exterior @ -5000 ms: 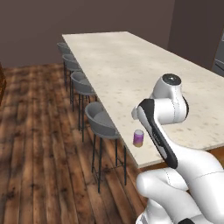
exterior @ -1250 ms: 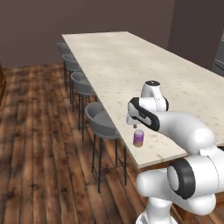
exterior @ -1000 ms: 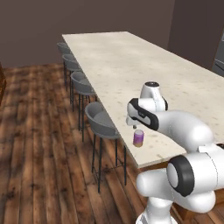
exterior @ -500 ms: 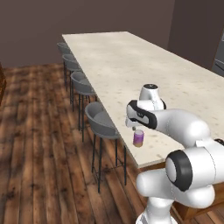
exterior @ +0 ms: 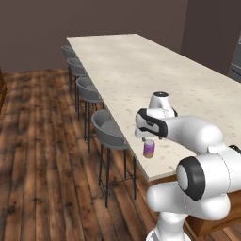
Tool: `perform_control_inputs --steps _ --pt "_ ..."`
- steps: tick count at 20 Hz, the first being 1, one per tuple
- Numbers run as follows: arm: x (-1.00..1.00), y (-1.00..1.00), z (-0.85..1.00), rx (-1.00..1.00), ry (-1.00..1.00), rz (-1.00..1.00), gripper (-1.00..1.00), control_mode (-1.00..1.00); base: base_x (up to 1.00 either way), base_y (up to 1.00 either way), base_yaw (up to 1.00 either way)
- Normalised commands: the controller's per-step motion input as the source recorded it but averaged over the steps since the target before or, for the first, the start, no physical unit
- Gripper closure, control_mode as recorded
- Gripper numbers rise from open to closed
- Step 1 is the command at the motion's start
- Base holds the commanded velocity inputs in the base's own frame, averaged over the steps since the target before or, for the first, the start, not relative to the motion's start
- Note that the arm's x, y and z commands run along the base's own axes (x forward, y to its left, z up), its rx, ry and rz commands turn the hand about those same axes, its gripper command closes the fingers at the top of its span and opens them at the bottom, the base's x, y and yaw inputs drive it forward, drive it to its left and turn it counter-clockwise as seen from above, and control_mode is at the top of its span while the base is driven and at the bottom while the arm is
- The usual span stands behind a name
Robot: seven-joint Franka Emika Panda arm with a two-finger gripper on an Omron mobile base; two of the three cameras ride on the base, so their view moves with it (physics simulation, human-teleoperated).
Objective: Four empty soda cans are scattered around the kitchen. Gather all the cans and cluster them next to the stove for recycling.
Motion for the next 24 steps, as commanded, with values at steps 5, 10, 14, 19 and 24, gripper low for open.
perform_control_inputs --steps 5,10,14,19,24 --pt "0.07 0.0 -0.1 0.0 0.02 0.0 -1.0 -1.0 0.0 0.0 0.0" --pt "0.08 0.0 -0.09 0.0 0.03 0.0 -1.0 -1.0 0.0 0.0 0.0" --pt "0.08 0.0 -0.09 0.0 0.03 0.0 -1.0 -1.0 0.0 0.0 0.0" --pt "0.07 0.0 -0.09 0.0 0.03 0.0 -1.0 -1.0 0.0 0.0 0.0" --pt "0.06 0.0 -0.09 0.0 0.03 0.0 -1.0 -1.0 0.0 0.0 0.0"
